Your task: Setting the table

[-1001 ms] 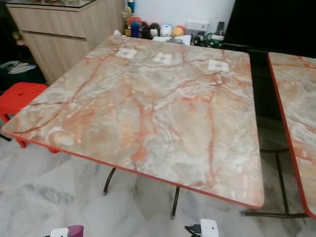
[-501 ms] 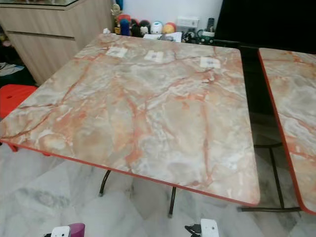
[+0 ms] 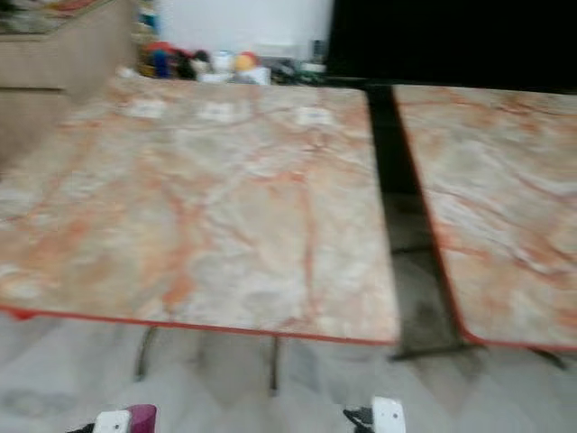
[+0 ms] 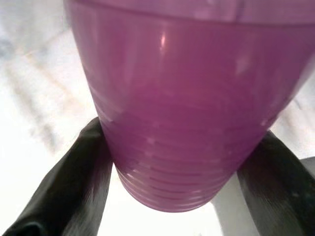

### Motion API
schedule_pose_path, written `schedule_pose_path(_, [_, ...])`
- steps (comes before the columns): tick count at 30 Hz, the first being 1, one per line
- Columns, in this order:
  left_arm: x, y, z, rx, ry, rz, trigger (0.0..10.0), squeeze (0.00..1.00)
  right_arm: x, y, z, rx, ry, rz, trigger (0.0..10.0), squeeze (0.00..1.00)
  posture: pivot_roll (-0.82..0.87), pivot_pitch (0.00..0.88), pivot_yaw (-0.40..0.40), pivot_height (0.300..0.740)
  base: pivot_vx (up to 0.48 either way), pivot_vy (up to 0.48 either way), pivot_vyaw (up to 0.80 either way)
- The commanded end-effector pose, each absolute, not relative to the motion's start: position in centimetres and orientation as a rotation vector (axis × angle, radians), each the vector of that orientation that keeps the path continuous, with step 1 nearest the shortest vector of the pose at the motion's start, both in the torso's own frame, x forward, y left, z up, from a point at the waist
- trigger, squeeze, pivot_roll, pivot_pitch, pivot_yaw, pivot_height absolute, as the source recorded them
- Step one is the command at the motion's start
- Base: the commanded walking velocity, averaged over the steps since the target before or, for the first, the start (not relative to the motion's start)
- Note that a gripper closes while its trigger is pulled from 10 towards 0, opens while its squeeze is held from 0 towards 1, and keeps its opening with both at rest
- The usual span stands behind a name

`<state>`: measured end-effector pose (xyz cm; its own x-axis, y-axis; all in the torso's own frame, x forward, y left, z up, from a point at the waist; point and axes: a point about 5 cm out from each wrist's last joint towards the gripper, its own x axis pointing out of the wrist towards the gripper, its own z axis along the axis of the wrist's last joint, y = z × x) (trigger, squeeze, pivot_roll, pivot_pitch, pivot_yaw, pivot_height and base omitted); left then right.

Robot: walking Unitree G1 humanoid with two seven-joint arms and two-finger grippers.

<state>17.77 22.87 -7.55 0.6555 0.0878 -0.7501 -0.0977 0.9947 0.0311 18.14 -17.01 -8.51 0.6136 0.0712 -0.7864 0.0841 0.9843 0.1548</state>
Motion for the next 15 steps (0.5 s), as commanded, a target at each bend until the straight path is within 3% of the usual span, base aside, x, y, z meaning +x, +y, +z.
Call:
schedule_pose_path(1, [17.08,22.64,-7.95,-0.018,0.874,0.104,10.0,0.0,17.89,-17.5,-8.6,0.186,0.917,-0.03,10.0,0.0,0.01,0.125,-0.007,0.74,0.0,-0.341,0.0])
schedule_pose_path(15, [17.28,22.59,-7.86,-0.011,0.871,0.091,10.0,0.0,18.12,-17.43,-8.48,0.166,0.908,-0.011,10.0,0.0,0.01,0.127,0.0,0.74,0.0,-0.337,0.0])
